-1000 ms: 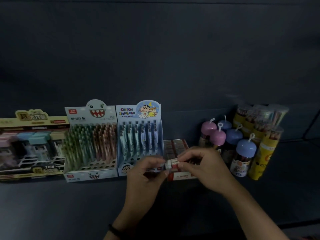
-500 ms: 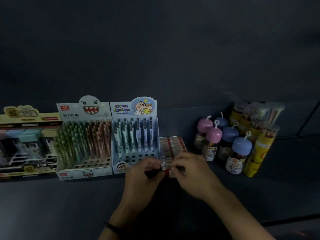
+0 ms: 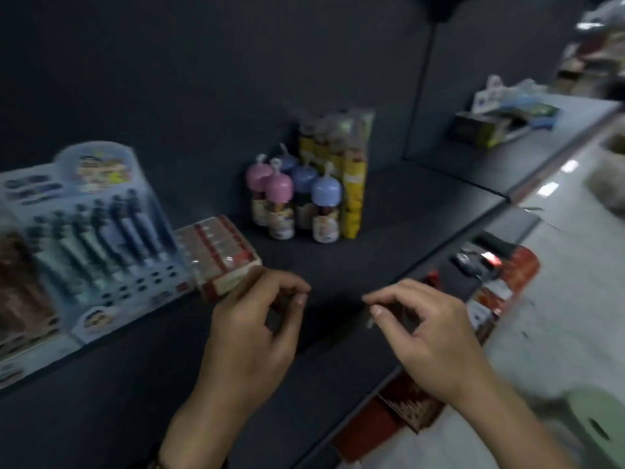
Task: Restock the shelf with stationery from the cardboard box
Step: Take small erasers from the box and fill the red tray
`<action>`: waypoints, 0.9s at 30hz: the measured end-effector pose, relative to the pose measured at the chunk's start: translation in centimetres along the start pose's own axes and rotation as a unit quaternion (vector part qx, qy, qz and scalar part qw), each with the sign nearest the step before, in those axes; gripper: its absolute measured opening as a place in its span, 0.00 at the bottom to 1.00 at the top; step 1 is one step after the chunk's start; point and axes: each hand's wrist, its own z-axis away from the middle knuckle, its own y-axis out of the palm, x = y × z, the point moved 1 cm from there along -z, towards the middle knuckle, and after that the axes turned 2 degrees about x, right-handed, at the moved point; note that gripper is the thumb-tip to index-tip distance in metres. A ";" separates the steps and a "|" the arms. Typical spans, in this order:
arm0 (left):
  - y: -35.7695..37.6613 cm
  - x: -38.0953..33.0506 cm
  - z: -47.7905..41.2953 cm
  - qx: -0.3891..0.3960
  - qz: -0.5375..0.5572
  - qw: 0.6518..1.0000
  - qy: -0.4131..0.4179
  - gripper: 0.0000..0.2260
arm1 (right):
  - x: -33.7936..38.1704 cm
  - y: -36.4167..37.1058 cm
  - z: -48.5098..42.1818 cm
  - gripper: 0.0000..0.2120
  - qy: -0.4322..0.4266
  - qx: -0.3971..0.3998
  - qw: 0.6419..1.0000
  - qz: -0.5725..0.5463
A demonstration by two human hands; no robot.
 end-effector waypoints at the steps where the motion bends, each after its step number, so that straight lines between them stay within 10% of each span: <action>1: 1.9 -1.8 0.5 0.042 0.031 0.999 0.003 0.08 | -0.9 -1.5 1.9 0.09 0.027 -0.007 1.000 0.013; 12: 31.2 -19.1 15.6 0.506 0.003 0.853 0.125 0.05 | -16.5 -18.7 33.7 0.06 0.460 -0.018 0.881 0.104; 27: 66.4 -36.3 39.2 0.772 -0.035 0.615 0.155 0.04 | -36.8 -37.0 72.5 0.09 0.759 -0.054 0.647 0.038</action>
